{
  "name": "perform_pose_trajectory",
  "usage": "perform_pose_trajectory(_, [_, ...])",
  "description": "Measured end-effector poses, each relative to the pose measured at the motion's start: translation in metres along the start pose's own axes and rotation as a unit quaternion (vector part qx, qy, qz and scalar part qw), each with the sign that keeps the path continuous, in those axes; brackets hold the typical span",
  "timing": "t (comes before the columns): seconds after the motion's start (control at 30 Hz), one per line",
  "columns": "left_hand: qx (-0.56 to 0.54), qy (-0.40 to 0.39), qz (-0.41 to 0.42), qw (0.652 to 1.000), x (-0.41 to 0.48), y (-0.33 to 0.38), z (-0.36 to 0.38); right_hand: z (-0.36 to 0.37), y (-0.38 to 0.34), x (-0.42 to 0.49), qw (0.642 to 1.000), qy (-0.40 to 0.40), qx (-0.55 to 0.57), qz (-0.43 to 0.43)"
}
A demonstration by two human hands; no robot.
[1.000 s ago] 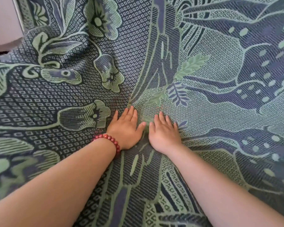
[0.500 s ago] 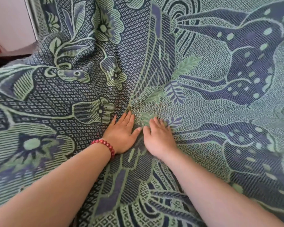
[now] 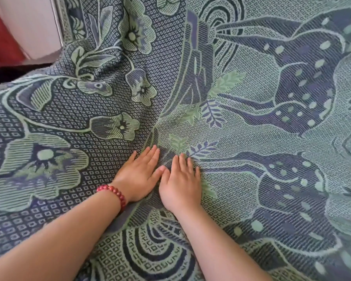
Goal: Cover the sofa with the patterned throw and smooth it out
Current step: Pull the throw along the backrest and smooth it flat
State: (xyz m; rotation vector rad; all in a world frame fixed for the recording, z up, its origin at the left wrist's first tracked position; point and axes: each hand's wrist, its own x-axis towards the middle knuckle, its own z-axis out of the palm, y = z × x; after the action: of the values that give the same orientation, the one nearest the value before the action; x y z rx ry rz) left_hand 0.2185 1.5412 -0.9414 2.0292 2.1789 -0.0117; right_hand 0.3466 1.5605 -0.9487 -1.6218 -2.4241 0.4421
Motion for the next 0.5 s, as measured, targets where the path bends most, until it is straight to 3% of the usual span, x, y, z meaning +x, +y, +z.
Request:
perform_pose_trajectory(0.3, [0.069,0.024,-0.155,0.985,-0.054,0.004,-0.011,-0.01,-0.003,-0.014,0.997,-0.013,0.023,-0.071])
perform_pose_trajectory(0.5, [-0.021,-0.011,-0.161,0.987,-0.067,-0.017,-0.003,-0.011,-0.007,-0.015,0.996,-0.049,-0.016,-0.075])
